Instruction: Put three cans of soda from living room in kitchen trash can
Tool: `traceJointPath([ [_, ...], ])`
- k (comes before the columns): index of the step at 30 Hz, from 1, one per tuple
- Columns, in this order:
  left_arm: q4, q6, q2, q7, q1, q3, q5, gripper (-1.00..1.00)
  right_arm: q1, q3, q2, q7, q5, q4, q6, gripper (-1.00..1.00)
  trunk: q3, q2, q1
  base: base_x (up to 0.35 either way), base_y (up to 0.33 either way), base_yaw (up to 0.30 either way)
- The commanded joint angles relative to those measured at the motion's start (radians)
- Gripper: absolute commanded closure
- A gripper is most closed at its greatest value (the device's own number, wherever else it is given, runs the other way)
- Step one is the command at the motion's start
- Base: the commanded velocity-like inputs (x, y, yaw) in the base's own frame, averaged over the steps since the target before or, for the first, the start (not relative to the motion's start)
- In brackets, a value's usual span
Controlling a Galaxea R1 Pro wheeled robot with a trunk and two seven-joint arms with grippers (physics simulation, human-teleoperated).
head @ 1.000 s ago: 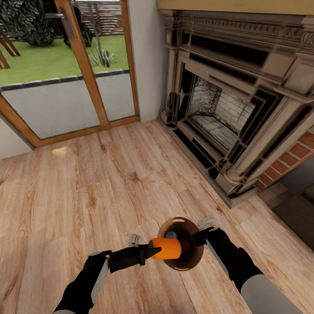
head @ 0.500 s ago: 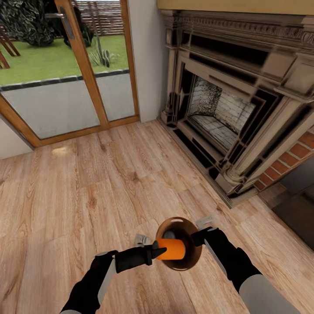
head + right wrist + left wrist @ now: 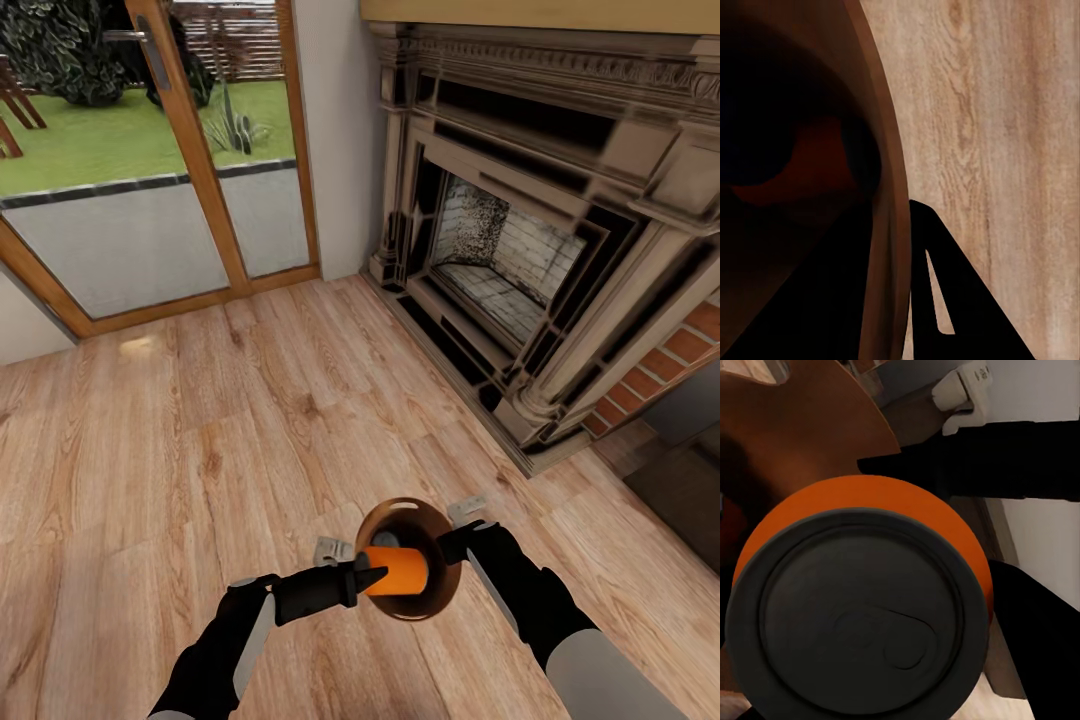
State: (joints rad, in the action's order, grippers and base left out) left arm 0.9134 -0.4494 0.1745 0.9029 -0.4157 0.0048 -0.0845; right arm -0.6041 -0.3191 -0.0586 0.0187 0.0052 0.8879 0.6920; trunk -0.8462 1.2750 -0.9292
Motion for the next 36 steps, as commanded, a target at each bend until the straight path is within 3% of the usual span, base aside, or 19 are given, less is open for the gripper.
traceJointPath([
  [1, 0.000, 0.000, 0.000, -0.015, 0.000, 0.000, -0.001, 1.00, 0.000, 0.000, 0.000, 0.006, -0.011, 0.000, 0.000, 1.00, 0.000, 0.000, 0.000, 0.000, 0.000, 0.000],
  [8, -0.001, 0.000, 0.000, -0.045, 0.000, -0.007, -0.001, 1.00, 0.000, 0.000, 0.000, 0.006, -0.011, -0.001, 0.000, 1.00, 0.000, 0.000, 0.000, 0.000, 0.000, 0.000],
  [12, -0.001, 0.000, 0.000, -0.050, 0.000, -0.047, -0.001, 1.00, 0.000, 0.000, 0.000, 0.006, -0.011, -0.001, 0.000, 1.00, 0.000, 0.000, 0.000, 0.000, 0.000, 0.000],
  [31, 0.001, 0.000, 0.000, -0.052, 0.000, -0.056, -0.001, 1.00, 0.000, 0.000, 0.002, 0.006, -0.011, -0.001, 0.000, 1.00, 0.000, 0.000, 0.000, 0.000, 0.000, 0.000],
  [32, 0.001, 0.000, 0.000, -0.052, 0.000, -0.056, -0.001, -1.00, 0.000, 0.000, 0.002, 0.006, -0.011, -0.001, 0.000, 1.00, 0.000, 0.000, 0.000, 0.000, 0.000, 0.000],
  [36, 0.001, 0.000, 0.000, -0.052, 0.000, -0.057, -0.001, -1.00, 0.000, 0.000, 0.002, 0.006, -0.011, -0.001, 0.000, 1.00, 0.000, 0.000, 0.000, 0.000, 0.000, 0.000],
])
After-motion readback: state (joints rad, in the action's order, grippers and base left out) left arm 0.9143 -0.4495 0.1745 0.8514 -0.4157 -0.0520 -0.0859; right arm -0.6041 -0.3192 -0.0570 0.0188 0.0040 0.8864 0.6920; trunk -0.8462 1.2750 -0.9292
